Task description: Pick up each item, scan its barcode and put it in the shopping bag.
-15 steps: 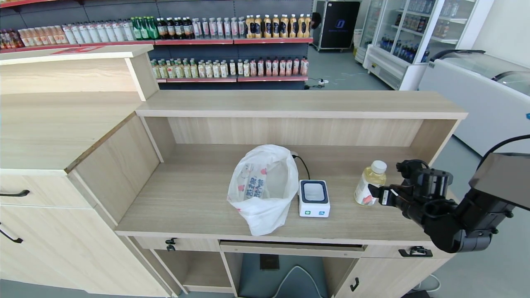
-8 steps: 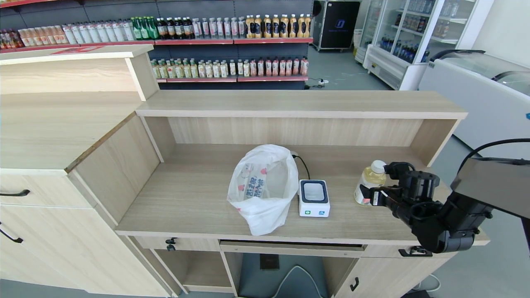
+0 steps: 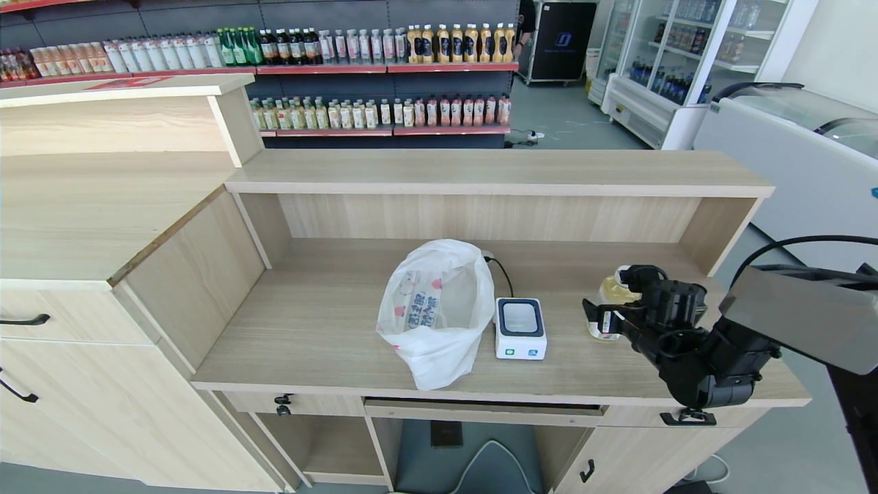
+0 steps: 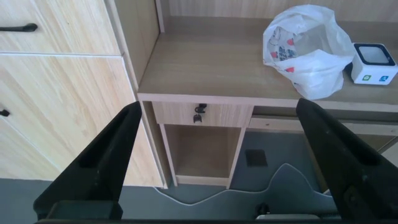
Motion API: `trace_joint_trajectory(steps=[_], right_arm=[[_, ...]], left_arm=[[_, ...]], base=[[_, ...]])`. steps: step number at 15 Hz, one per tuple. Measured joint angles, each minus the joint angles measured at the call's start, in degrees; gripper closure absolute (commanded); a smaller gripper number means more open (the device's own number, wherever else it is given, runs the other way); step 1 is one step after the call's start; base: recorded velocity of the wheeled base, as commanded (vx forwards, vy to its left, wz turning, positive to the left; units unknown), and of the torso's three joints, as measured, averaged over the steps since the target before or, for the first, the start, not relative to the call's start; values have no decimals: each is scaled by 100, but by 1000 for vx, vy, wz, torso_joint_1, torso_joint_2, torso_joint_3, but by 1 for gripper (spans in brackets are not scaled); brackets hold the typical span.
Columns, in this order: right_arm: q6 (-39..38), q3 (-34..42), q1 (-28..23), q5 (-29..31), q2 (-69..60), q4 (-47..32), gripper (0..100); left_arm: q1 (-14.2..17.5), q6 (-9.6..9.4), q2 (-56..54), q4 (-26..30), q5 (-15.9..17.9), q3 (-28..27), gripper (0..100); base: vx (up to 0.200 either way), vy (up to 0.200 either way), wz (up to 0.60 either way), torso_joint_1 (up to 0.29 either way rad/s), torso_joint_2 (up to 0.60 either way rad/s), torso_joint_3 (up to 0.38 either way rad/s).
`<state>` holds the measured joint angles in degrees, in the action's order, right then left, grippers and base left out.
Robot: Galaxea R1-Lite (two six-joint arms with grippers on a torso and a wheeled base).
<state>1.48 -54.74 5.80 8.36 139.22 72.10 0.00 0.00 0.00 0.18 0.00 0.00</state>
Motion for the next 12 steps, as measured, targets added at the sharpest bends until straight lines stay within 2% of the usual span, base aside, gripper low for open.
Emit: trace_joint_trajectory(steps=[6, 12], right_arm=[[5, -625, 116, 1, 417, -26, 0], [18, -1193, 106, -22, 684, -391, 0]], left_arm=[[0, 0, -2, 0, 0, 0, 0], [0, 0, -2, 0, 0, 0, 0]], base=[[0, 0, 0, 0, 0, 0], [0, 0, 0, 0, 0, 0]])
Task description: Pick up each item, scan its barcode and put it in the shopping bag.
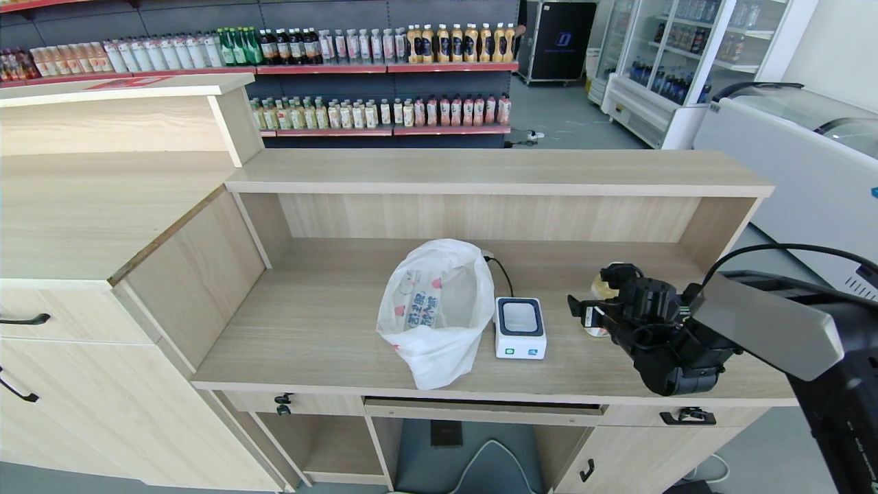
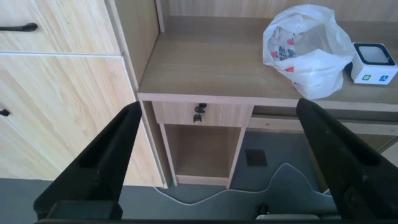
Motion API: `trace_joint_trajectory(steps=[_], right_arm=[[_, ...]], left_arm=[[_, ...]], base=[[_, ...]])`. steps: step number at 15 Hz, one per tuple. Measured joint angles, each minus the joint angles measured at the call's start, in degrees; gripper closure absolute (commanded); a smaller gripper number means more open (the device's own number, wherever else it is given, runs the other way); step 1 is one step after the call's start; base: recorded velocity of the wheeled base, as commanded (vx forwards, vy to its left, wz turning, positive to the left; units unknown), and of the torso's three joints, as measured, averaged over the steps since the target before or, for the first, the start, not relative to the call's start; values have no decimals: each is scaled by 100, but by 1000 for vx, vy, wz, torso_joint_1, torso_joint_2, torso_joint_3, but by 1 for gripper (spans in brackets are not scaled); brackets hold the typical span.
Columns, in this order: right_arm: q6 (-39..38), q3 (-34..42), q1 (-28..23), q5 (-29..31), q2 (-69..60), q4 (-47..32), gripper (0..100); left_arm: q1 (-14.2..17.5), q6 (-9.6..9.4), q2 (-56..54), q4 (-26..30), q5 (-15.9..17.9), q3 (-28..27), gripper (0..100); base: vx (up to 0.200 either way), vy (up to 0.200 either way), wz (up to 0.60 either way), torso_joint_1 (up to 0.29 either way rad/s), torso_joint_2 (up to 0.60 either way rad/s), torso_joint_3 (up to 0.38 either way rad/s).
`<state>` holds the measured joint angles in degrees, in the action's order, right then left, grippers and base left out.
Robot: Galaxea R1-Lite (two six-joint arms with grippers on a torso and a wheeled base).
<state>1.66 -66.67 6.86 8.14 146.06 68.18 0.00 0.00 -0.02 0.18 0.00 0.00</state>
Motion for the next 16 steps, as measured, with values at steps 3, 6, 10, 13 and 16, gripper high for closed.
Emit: trace_joint_trajectory(steps=[3, 6, 10, 13, 16], right_arm=[[34, -72, -85, -115, 72, -15, 0], [55, -157, -166, -304, 124, -11, 100], [358, -223, -325, -413, 133, -260, 100], [512, -306, -391, -416, 135, -285, 100], [595, -323, -497, -680, 102, -294, 100]], left_arm=[[0, 0, 0, 0, 0, 0, 0], [0, 0, 0, 0, 0, 0, 0], [-2, 0, 0, 0, 0, 0, 0], [-2, 0, 0, 2, 0, 0, 0], [0, 0, 0, 0, 0, 0, 0]], base=[[0, 0, 0, 0, 0, 0], [0, 0, 0, 0, 0, 0], [0, 0, 0, 0, 0, 0], [0, 0, 0, 0, 0, 0], [0, 0, 0, 0, 0, 0]])
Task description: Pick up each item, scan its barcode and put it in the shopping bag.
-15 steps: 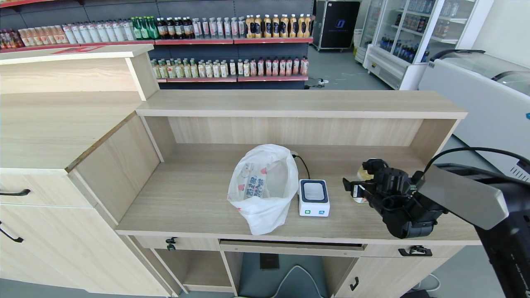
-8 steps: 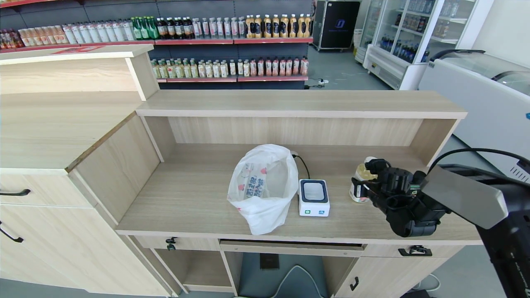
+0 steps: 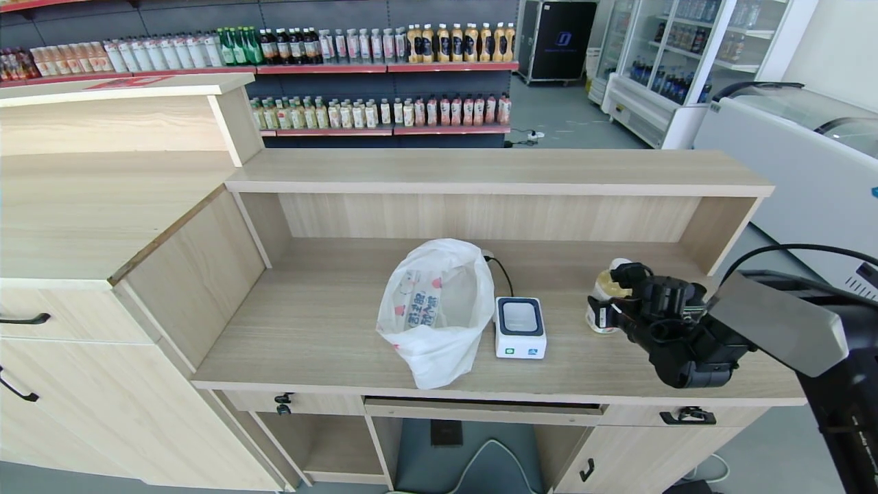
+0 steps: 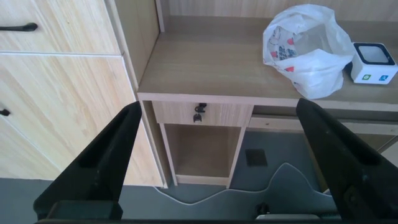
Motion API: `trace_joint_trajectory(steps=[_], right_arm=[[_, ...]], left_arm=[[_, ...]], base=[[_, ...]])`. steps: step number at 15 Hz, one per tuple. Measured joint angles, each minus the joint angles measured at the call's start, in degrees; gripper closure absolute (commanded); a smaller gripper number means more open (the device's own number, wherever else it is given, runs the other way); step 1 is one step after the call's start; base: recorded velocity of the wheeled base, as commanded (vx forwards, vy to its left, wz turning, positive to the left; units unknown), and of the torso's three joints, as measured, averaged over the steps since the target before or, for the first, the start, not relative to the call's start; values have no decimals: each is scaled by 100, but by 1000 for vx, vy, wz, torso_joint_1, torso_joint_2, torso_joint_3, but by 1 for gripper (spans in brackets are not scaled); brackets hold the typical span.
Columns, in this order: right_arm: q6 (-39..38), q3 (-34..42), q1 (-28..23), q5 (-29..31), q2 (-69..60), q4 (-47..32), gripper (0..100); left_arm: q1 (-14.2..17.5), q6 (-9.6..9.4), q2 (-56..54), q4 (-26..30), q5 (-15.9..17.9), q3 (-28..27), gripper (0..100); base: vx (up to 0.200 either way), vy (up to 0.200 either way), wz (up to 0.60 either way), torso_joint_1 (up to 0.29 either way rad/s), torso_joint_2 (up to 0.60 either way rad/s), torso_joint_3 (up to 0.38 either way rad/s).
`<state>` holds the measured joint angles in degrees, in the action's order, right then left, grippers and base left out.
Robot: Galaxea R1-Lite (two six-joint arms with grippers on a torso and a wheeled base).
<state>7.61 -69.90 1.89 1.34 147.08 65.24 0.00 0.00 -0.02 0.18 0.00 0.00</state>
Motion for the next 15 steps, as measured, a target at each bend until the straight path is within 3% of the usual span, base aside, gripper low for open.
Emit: trace_joint_trajectory(steps=[4, 6, 8, 11, 13, 15], right_arm=[[-444, 161, -60, -202, -590, -401, 100], [-911, 397, -66, -563, -1430, -1212, 100], [-1359, 590, -107, -1289, -2533, -2209, 100], [-2003, 852, -249, -3445, -4322, -3660, 100], [-2277, 1276, -367, -5299, -5452, -4209, 100], [-2471, 1809, -439, -6418, -6301, -4453, 100]], left_arm=[[0, 0, 0, 0, 0, 0, 0], [0, 0, 0, 0, 0, 0, 0], [0, 0, 0, 0, 0, 0, 0], [0, 0, 0, 0, 0, 0, 0], [0, 0, 0, 0, 0, 0, 0], [0, 0, 0, 0, 0, 0, 0]], base=[[0, 0, 0, 0, 0, 0], [0, 0, 0, 0, 0, 0], [0, 0, 0, 0, 0, 0], [0, 0, 0, 0, 0, 0], [0, 0, 0, 0, 0, 0], [0, 0, 0, 0, 0, 0]])
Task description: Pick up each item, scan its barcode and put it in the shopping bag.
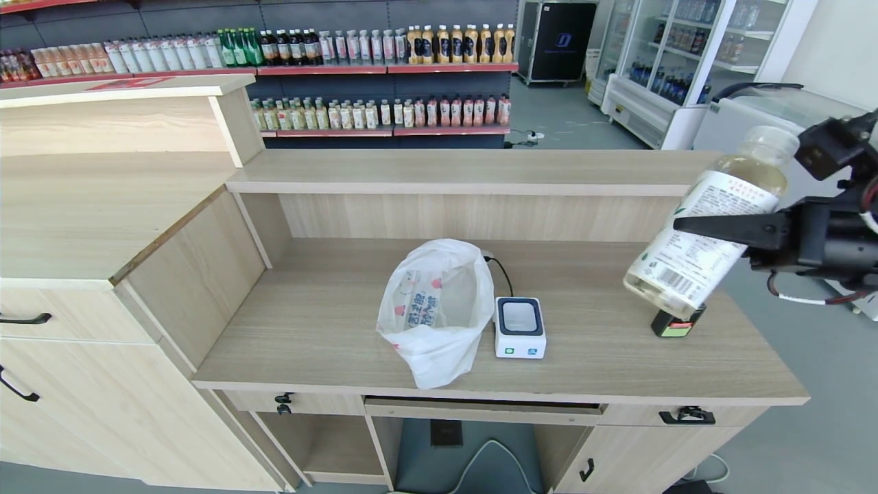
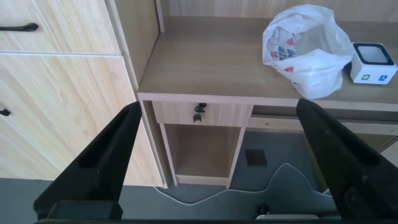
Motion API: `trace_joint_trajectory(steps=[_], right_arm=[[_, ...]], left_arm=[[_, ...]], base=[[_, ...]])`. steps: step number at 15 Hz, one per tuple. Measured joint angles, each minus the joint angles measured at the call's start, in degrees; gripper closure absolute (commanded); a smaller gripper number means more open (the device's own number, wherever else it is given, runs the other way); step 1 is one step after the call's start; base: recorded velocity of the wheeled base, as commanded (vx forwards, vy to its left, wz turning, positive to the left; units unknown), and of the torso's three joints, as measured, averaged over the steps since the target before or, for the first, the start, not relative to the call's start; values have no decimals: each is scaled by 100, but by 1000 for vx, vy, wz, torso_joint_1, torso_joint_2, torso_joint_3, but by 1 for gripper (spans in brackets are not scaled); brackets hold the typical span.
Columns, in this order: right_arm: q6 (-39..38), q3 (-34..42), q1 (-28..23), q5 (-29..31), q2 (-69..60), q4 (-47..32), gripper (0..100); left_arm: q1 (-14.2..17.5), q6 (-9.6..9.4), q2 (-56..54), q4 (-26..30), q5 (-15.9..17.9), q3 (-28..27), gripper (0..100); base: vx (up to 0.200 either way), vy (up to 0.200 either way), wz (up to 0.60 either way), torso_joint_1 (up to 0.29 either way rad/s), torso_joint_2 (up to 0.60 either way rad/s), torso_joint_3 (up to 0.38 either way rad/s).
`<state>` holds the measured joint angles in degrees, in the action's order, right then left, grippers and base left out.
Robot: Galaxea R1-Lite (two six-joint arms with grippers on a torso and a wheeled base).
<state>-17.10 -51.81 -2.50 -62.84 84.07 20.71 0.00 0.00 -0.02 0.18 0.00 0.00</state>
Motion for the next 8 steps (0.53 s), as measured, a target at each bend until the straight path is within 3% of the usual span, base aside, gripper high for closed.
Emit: trace_joint_trajectory(steps=[2, 8], right_arm=[[-88, 418, 173, -306, -564, -84, 100], [-90, 953, 767, -343, -1451, -572, 100]], left_arm=[[0, 0, 0, 0, 0, 0, 0], [-2, 0, 0, 0, 0, 0, 0]], base=[[0, 0, 0, 0, 0, 0], [0, 0, 0, 0, 0, 0]])
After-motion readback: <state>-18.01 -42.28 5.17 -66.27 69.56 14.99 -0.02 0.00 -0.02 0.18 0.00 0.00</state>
